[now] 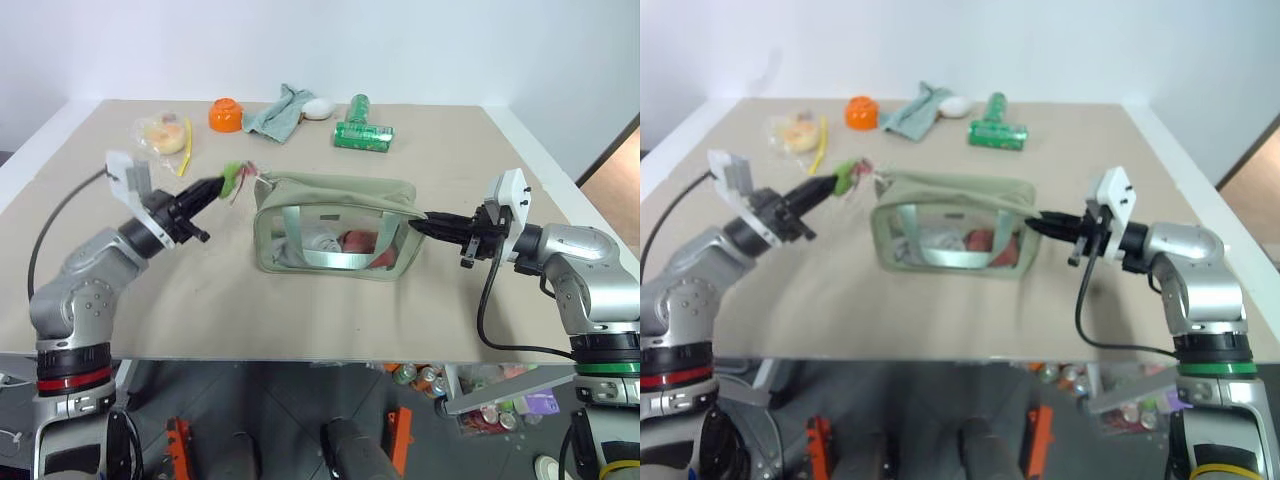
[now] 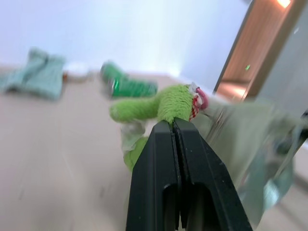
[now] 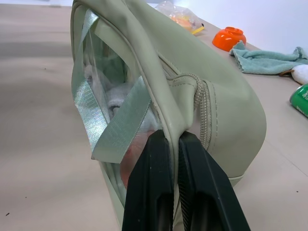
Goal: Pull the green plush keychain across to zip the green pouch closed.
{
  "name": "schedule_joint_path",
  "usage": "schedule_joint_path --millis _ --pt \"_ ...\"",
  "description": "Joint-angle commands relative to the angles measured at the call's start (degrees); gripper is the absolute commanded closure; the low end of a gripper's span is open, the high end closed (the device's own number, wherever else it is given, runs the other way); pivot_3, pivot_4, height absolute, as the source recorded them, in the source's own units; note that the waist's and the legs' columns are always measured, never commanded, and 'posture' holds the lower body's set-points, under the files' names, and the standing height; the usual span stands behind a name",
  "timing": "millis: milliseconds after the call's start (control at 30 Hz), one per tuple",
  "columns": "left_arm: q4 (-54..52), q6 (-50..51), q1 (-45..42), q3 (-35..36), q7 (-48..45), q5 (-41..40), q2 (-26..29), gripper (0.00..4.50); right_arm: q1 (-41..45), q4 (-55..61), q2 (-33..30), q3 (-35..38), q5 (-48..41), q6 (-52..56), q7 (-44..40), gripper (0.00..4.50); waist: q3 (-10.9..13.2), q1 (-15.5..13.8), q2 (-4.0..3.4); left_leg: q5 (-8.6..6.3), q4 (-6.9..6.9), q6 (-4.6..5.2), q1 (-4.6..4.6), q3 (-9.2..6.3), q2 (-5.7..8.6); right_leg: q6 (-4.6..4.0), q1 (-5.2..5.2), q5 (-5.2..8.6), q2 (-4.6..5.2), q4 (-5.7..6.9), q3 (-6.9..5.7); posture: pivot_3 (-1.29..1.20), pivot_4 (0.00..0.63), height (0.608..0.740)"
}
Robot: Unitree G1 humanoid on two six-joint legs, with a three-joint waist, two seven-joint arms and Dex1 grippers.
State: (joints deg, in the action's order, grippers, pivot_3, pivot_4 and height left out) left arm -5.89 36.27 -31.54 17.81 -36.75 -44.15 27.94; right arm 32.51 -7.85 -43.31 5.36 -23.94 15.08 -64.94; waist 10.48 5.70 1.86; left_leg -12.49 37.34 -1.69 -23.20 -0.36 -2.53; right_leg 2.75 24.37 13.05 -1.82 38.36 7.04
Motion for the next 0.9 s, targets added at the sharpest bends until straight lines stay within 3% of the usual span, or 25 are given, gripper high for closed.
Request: schedule_joint_path --millis 33,400,700,900 --pt "-4.28 0.45 -3.69 -3.11 -1.23 -1.08 0.02 4.46 0.5 -0.35 -0.43 -0.08 0.77 -0.37 -0.46 4.5 0.0 -0.01 0.0 0.0 0.01 0.0 0.0 -0.01 0.0 0.01 -0.02 -0.01 0.0 -0.02 0.0 0.0 0.15 0.74" --pt "5.47 -7.32 -10.49 -16.0 -12.02 11.69 2.35 4.46 -0.35 0.55 -0.81 0.34 0.58 -0.36 -0.1 4.5 0.0 0.0 0.0 0.0 -0.01 0.0 0.01 -0.03 0.02 0.02 -0.04 -0.02 -0.02 -0.07 -0.01 0.0 0.15 0.74" --pt "10.22 -9.63 -16.75 -16.43 -17.25 11.94 -1.02 4.46 -0.72 1.13 -1.12 0.79 0.45 -0.05 0.32 4.5 0.0 -0.07 0.0 0.0 -0.01 0.0 -0.05 -0.01 0.02 0.04 -0.04 -0.02 0.0 -0.14 0.01 0.0 0.15 0.74" --pt "10.83 -9.89 -15.77 -19.75 -20.24 15.58 0.22 4.46 -1.15 1.69 -1.31 0.82 0.44 0.2 0.44 4.5 0.0 -0.07 0.0 0.0 -0.04 0.0 -0.04 -0.04 0.01 0.05 -0.04 -0.01 -0.01 -0.14 -0.01 0.0 0.15 0.74"
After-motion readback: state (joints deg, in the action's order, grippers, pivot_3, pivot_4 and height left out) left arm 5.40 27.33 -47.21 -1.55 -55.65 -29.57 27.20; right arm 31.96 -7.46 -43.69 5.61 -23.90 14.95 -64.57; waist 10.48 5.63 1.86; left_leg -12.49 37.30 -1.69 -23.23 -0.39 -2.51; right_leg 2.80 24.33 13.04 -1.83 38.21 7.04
